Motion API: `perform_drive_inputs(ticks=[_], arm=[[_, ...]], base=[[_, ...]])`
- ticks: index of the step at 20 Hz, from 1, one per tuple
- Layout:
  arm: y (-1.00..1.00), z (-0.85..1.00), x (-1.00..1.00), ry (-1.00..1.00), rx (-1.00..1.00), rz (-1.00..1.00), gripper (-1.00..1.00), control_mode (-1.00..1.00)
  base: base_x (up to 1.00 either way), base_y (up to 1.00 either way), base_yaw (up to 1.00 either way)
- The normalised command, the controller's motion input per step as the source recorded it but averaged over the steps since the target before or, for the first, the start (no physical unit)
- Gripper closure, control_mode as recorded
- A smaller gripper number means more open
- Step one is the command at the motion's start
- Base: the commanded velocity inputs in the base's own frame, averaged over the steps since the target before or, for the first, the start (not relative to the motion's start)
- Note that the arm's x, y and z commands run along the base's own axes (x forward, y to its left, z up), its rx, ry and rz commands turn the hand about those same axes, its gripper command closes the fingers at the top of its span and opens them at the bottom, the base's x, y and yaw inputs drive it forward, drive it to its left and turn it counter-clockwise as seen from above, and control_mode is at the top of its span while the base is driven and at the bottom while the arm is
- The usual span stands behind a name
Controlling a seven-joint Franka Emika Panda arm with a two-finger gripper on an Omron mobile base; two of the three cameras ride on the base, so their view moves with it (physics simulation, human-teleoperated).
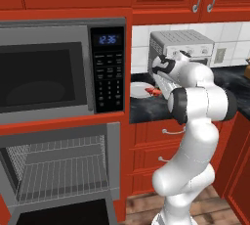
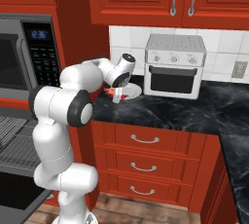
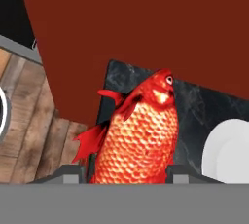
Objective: Take the fish from the oven and place it on the plate on the counter.
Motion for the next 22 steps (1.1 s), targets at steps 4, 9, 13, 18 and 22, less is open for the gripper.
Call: perform_drive_inputs(ticks=[4, 9, 13, 18, 22], arm=[[0.24, 0.02, 0.07, 0.00, -0.16, 0.03, 1.00, -1.00], [0.27, 0.00, 0.28, 0.00, -0.15, 0.00, 1.00, -1.00], [0.08, -0.01, 0.25, -0.09, -0.12, 0.00, 1.00, -1.00], [0.00, 0.00, 0.38, -0.09, -0.06, 0.00, 1.00, -1.00], [-0.07, -0.16, 0.46, 0.00, -0.02, 0.00, 1.00, -1.00]], base=[[0.00, 0.00, 0.00], [0.00, 0.00, 0.00], [0.00, 0.00, 0.00], [0.00, 0.00, 0.00], [0.00, 0.00, 0.00]])
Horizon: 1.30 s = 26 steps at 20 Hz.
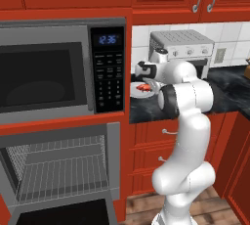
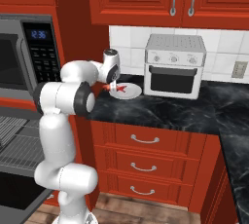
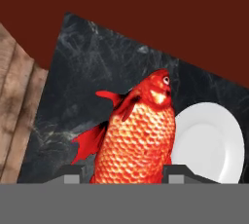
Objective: Take the fish from the oven and place it on the plate on the counter.
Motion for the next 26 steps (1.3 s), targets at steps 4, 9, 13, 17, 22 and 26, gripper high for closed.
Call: perform_drive_inputs(ticks=[4, 9, 13, 17, 22, 26], arm=[[-0.17, -0.32, 0.36, 0.00, 0.00, 0.00, 1.00, -1.00], [-0.13, -0.11, 0.53, 0.03, -0.01, 0.00, 1.00, -1.00], [0.00, -0.08, 0.59, 0.05, -0.03, 0.00, 1.00, -1.00], [0.00, -0.13, 0.59, 0.07, -0.03, 0.00, 1.00, -1.00], [0.00, -0.01, 0.24, 0.05, 0.00, 0.00, 1.00, -1.00], [0.00, -0.13, 0.03, 0.06, 0.00, 0.00, 1.00, -1.00]], base=[[0.00, 0.00, 0.00], [0.00, 0.00, 0.00], [0.00, 0.00, 0.00], [0.00, 0.00, 0.00], [0.00, 0.00, 0.00], [0.00, 0.00, 0.00]])
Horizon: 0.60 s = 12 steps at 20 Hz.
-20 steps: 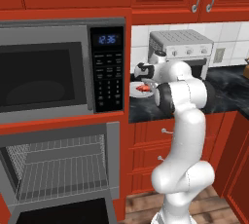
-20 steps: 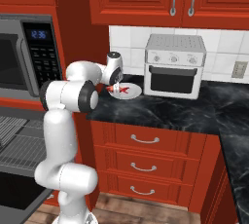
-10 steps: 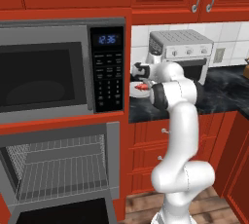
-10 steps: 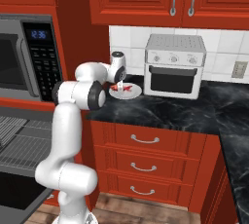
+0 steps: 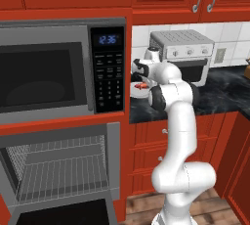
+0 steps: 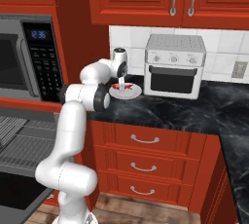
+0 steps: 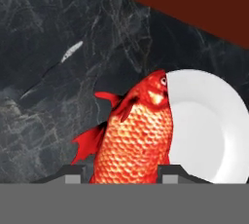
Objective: Take the fish from the oven and place it on the plate on the counter.
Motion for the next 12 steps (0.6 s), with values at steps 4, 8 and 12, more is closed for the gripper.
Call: perform_drive_inputs(ticks=[4, 8, 12], arm=[[0.00, -0.26, -0.28, 0.03, 0.00, 0.03, 1.00, -1.00], [0.00, -0.21, -0.43, 0.00, 0.00, 0.05, 1.00, -1.00], [0.00, -0.21, -0.14, 0.00, 0.00, 0.03, 1.00, -1.00]], base=[[0.00, 0.00, 0.00], [0.00, 0.00, 0.00], [0.00, 0.00, 0.00]])
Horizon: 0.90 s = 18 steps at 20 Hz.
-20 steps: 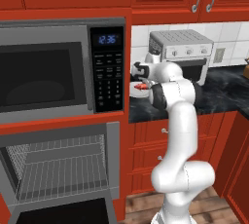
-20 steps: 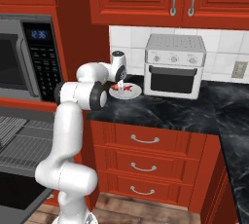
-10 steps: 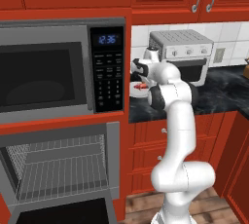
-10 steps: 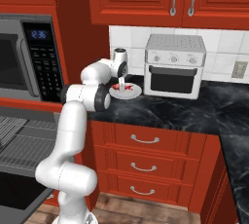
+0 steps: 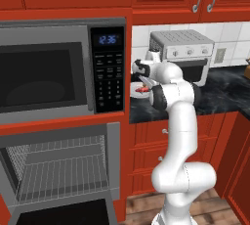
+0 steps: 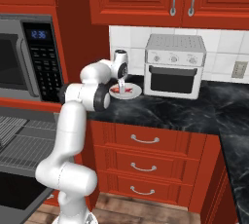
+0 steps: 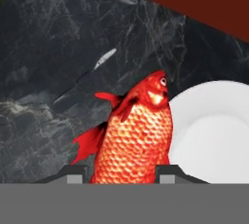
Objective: Take the fish from the oven and place it on the plate on the counter.
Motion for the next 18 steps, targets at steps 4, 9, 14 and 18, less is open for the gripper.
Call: perform_drive_inputs(ticks=[4, 9, 14, 18], arm=[[0.07, -0.24, -0.25, -0.08, 0.00, 0.04, 1.00, -1.00], [0.10, -0.15, 0.21, -0.09, -0.03, 0.00, 1.00, -1.00], [0.00, -0.17, 0.41, -0.04, -0.03, 0.00, 1.00, -1.00], [0.00, 0.04, 0.27, 0.00, -0.01, 0.00, 1.00, -1.00]], base=[[0.00, 0.00, 0.00], [0.00, 0.00, 0.00], [0.00, 0.00, 0.00], [0.00, 0.00, 0.00]])
